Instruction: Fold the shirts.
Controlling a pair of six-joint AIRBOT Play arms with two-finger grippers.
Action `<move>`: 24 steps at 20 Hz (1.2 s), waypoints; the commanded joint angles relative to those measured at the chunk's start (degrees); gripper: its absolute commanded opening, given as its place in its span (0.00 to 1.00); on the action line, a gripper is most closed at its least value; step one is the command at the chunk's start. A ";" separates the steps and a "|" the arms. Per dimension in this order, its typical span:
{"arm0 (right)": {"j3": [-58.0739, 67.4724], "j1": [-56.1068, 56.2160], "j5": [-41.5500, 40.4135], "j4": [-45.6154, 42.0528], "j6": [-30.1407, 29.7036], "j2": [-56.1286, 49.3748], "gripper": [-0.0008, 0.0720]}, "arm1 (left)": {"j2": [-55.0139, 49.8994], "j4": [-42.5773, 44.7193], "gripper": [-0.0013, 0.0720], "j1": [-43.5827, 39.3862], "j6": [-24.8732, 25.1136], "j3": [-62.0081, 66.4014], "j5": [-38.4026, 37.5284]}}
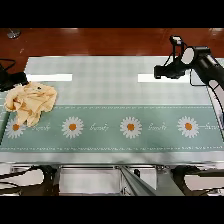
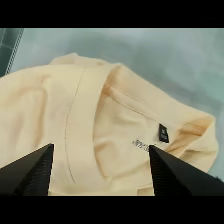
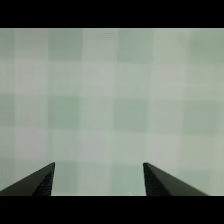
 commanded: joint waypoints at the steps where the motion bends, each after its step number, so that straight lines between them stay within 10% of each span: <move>1: 0.00 0.07 -0.42 -1.44 -0.04 -0.02 0.88 | -6.03 0.00 0.98 0.85 0.04 0.09 -1.55; 6: 0.00 0.07 0.02 -1.40 0.72 0.00 0.88 | -11.89 -2.01 0.95 0.76 3.67 0.09 -7.80; 8: 0.66 0.04 2.14 -1.42 0.98 0.09 0.88 | -11.82 -3.39 0.21 0.76 7.82 1.31 -13.11; 9: 1.62 0.04 3.89 -1.60 0.98 0.28 0.87 | -11.41 -4.72 0.06 0.76 10.14 2.60 -15.69; 17: 5.16 0.07 7.28 -3.32 -0.96 17.20 0.86 | 16.22 -39.32 0.06 0.72 15.67 8.20 -3.34; 24: 4.96 0.07 15.15 -3.34 -4.04 35.58 0.86 | 31.65 -46.77 0.06 -13.75 17.68 11.74 -2.27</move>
